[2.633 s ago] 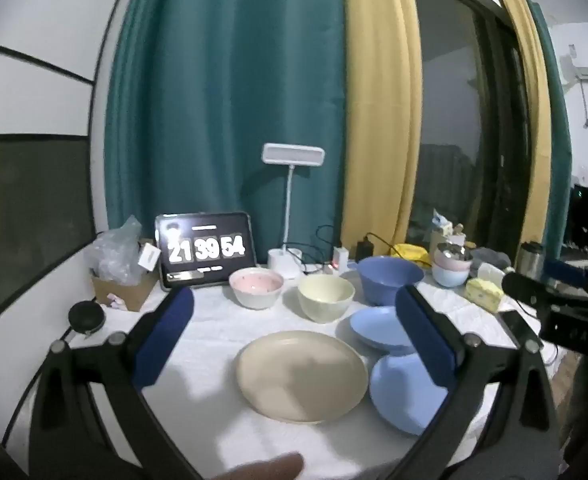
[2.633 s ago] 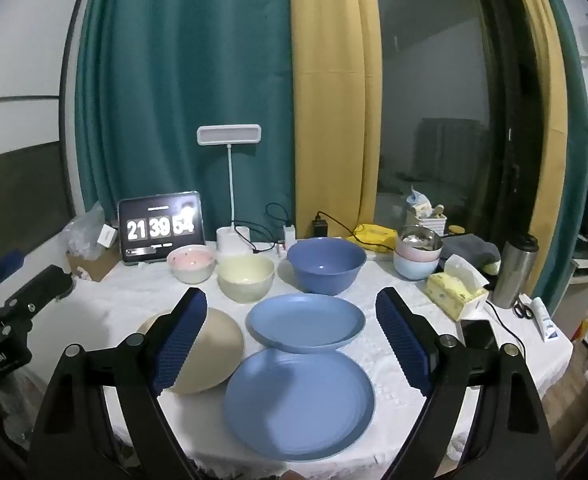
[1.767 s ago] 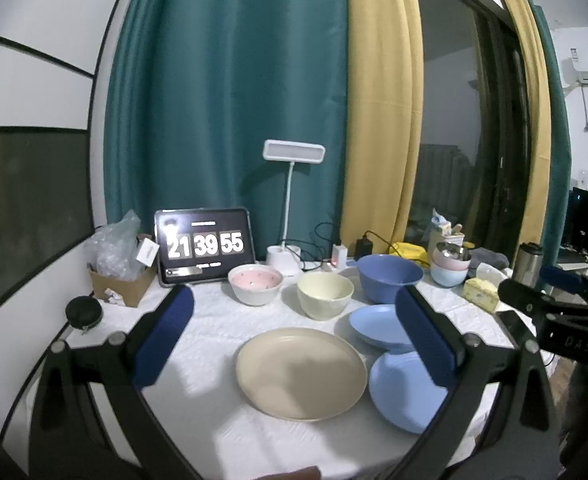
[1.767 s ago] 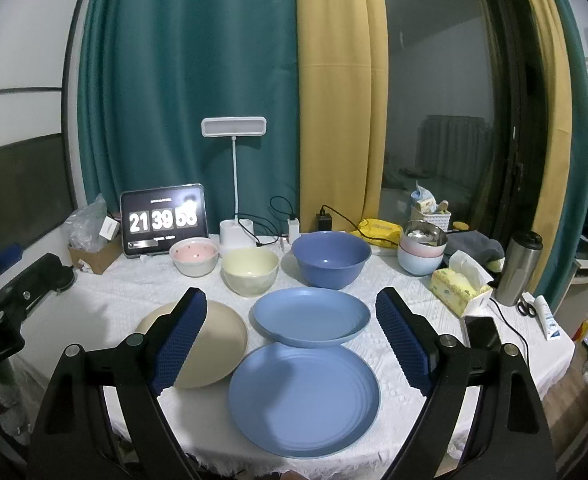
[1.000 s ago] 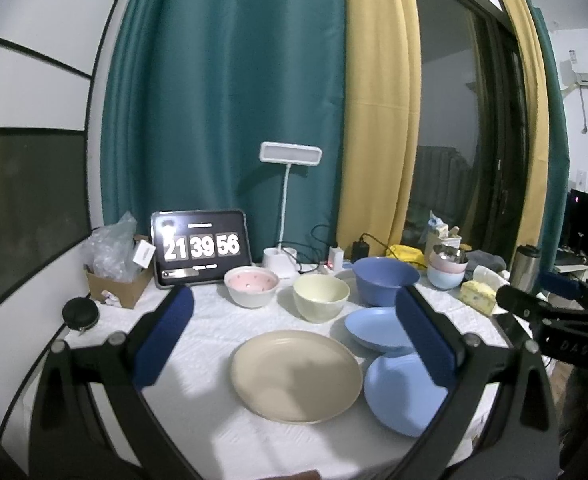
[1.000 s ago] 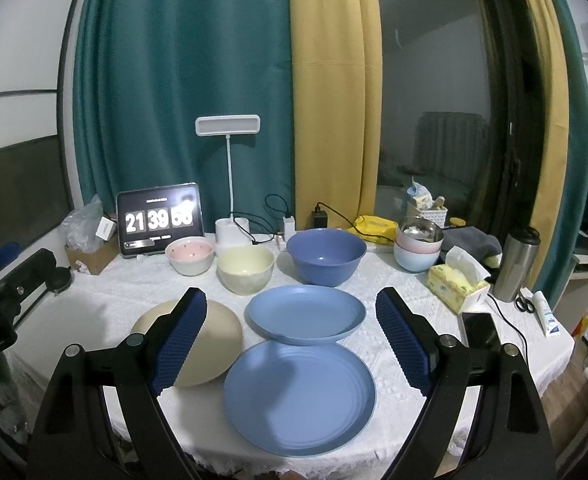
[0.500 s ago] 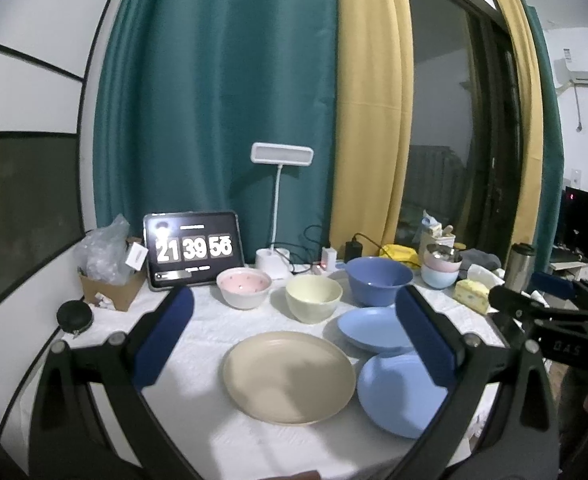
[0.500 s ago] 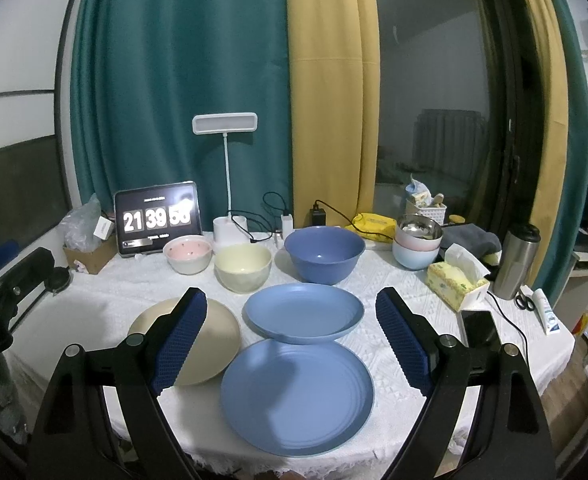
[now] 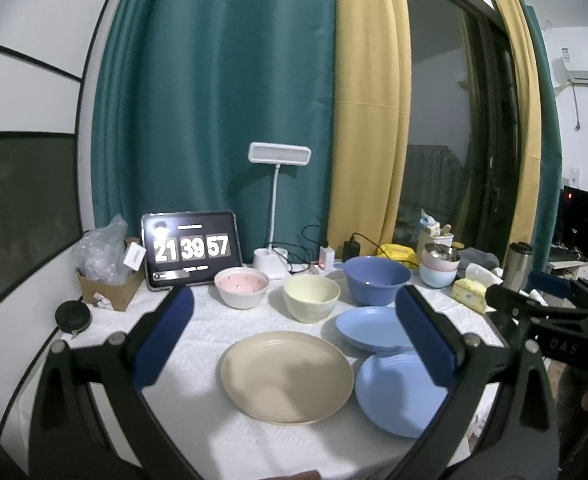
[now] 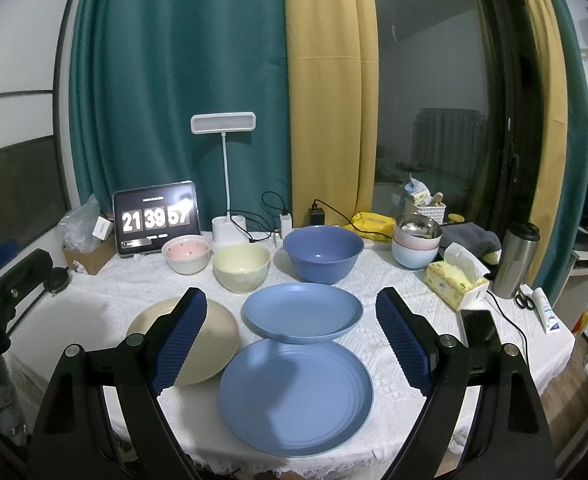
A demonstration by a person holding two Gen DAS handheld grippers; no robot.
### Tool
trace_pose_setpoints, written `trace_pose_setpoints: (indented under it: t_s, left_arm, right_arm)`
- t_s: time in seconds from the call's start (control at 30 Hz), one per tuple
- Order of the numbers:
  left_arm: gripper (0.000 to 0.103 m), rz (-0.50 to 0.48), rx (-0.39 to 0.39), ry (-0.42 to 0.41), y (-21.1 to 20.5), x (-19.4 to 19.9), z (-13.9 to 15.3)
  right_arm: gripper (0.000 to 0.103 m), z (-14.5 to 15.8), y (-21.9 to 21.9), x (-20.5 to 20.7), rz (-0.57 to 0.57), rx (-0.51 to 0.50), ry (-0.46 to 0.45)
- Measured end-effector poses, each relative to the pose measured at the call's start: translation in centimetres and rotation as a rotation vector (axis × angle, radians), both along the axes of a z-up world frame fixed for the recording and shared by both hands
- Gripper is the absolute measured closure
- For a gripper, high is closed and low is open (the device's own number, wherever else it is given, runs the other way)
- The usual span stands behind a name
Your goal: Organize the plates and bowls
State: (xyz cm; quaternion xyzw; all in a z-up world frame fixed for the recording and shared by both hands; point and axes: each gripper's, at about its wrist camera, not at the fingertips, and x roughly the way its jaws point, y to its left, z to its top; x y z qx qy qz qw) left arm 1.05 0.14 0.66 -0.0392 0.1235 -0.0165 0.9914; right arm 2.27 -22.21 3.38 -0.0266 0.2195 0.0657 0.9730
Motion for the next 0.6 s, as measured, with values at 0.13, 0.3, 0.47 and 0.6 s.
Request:
trace_pose_setpoints:
  t_s: [0.13, 0.3, 0.47, 0.6]
  left_arm:
    - [0.001, 0.000, 0.001, 0.001, -0.1, -0.1, -0.1]
    - [0.001, -0.001, -0.001, 0.001, -0.2, -0.1, -0.2]
    - [0.001, -0.012, 0.004, 0.015, -0.7, 0.3, -0.8]
    - [0.001, -0.025, 0.009, 0.040, -1.1, 1.5, -1.3]
  right_arm:
    - [0.014, 0.0, 0.0, 0.0, 0.000, 0.001, 0.001]
    - [0.014, -0.1, 0.0, 0.1, 0.000, 0.001, 0.004]
    - [0.014, -0.2, -0.1, 0.0, 0.000, 0.002, 0.007]
    - [0.014, -0.9, -0.8, 0.2, -0.009, 0.002, 0.025]
